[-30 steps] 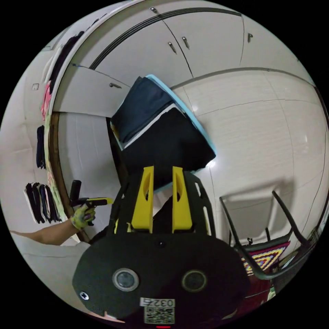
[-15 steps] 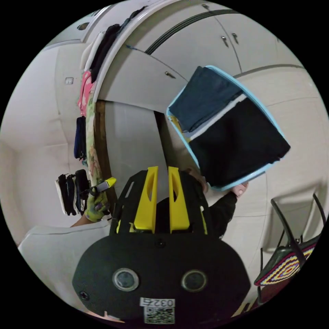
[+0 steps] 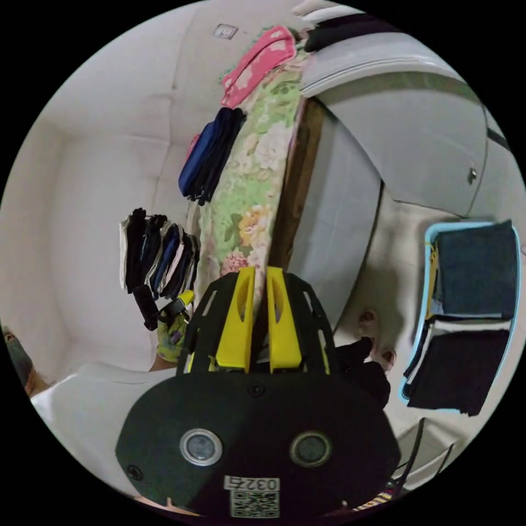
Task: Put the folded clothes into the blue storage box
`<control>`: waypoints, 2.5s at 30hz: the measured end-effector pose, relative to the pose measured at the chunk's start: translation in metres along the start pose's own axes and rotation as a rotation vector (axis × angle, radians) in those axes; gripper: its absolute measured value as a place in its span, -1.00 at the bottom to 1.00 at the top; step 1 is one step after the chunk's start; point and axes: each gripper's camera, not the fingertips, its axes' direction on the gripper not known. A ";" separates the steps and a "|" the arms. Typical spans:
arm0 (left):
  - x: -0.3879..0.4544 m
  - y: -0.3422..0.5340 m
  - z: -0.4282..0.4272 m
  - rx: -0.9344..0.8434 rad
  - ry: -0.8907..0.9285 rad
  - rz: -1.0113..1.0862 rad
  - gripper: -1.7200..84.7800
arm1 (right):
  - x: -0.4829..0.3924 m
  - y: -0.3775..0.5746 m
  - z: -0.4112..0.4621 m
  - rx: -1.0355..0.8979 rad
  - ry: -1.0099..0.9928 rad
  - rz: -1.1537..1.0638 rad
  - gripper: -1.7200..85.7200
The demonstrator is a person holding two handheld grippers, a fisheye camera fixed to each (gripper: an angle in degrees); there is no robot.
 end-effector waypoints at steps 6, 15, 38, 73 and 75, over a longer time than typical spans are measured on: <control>0.014 0.041 -0.058 0.166 -0.031 -0.173 -0.98 | -0.076 -0.033 0.019 -0.053 -0.090 -0.135 -0.88; 0.074 0.055 -0.106 0.341 -0.161 -0.326 -0.98 | -0.160 -0.098 0.038 -0.153 -0.108 -0.265 -0.90; 0.235 -0.177 -0.182 0.488 -0.388 -0.517 -0.83 | -0.355 -0.309 0.083 -0.359 -0.005 -0.538 -0.73; 0.336 -0.284 -0.274 0.589 -0.393 -0.681 -0.68 | -0.490 -0.279 0.084 -0.449 -0.071 -0.556 -0.74; 0.338 -0.294 -0.271 0.560 -0.378 -0.680 -0.69 | -0.497 -0.283 0.082 -0.443 -0.017 -0.577 -0.73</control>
